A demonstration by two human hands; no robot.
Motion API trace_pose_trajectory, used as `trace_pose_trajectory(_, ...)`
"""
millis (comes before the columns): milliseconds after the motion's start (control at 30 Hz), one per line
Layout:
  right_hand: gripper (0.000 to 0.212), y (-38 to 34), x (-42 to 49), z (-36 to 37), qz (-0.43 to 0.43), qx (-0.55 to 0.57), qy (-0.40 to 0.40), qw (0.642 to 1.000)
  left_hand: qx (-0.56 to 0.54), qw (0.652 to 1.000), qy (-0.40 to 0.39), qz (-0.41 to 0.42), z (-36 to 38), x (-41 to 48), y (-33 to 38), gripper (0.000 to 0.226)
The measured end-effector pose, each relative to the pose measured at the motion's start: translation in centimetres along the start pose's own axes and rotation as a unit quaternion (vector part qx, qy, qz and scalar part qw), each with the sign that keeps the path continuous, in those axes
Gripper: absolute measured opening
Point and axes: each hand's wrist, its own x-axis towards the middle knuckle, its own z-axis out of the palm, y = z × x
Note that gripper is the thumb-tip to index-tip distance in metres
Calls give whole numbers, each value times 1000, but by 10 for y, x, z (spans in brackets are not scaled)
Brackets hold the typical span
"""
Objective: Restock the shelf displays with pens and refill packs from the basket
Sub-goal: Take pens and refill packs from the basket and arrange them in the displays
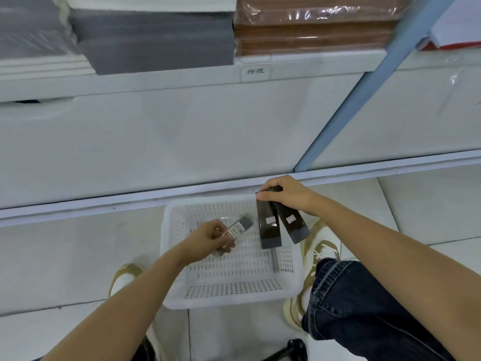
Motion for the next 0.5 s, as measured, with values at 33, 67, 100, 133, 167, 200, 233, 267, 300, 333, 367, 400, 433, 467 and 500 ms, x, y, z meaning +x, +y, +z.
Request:
trace_pose_trajectory(33,17,-10,-2,5,-10,16,1,1000,-91,996,-5,-1,-2,-10,7,20)
trace_pose_trajectory(67,17,-20,-3,10,-20,35,4,999,-146,989,0,5,-4,-18,14,18)
trace_pose_trajectory(100,17,-32,-5,15,-30,54,8,998,-168,986,16,13,-3,-26,21,15)
trace_pose_trajectory(133,16,-43,-7,20,-41,73,13,996,-179,983,40,20,-2,-32,27,13)
trace_pose_trajectory(167,13,-55,-9,25,-54,90,20,994,-187,980,70,27,0,-38,34,10)
trace_pose_trajectory(200,11,-66,-12,29,-69,104,31,992,-201,974,98,33,3,-43,41,10)
trace_pose_trajectory(233,10,-77,-15,32,-83,113,43,989,-227,966,120,40,5,-48,48,13)
trace_pose_trajectory(267,9,-86,-18,35,-96,118,53,987,-264,954,134,47,6,-54,55,18)
trace_pose_trajectory(300,9,-95,-22,38,-110,119,62,985,-305,940,138,61,6,-61,62,24)
trace_pose_trajectory(333,9,-103,-26,40,-122,120,69,983,-331,930,137,79,5,-66,68,27)
trace_pose_trajectory(367,9,-110,-29,43,-132,121,76,981,-333,928,137,98,4,-72,74,26)
trace_pose_trajectory(400,10,-116,-33,45,-142,124,84,979,-316,932,140,113,2,-78,79,25)
trace_pose_trajectory(433,11,-122,-36,48,-151,129,94,976,-295,937,144,121,1,-83,82,28)
trace_pose_trajectory(467,13,-128,-40,50,-160,136,108,972,-285,939,151,121,0,-88,86,30)
trace_pose_trajectory(500,14,-133,-43,51,-169,142,128,967,-288,937,159,119,-1,-93,89,30)
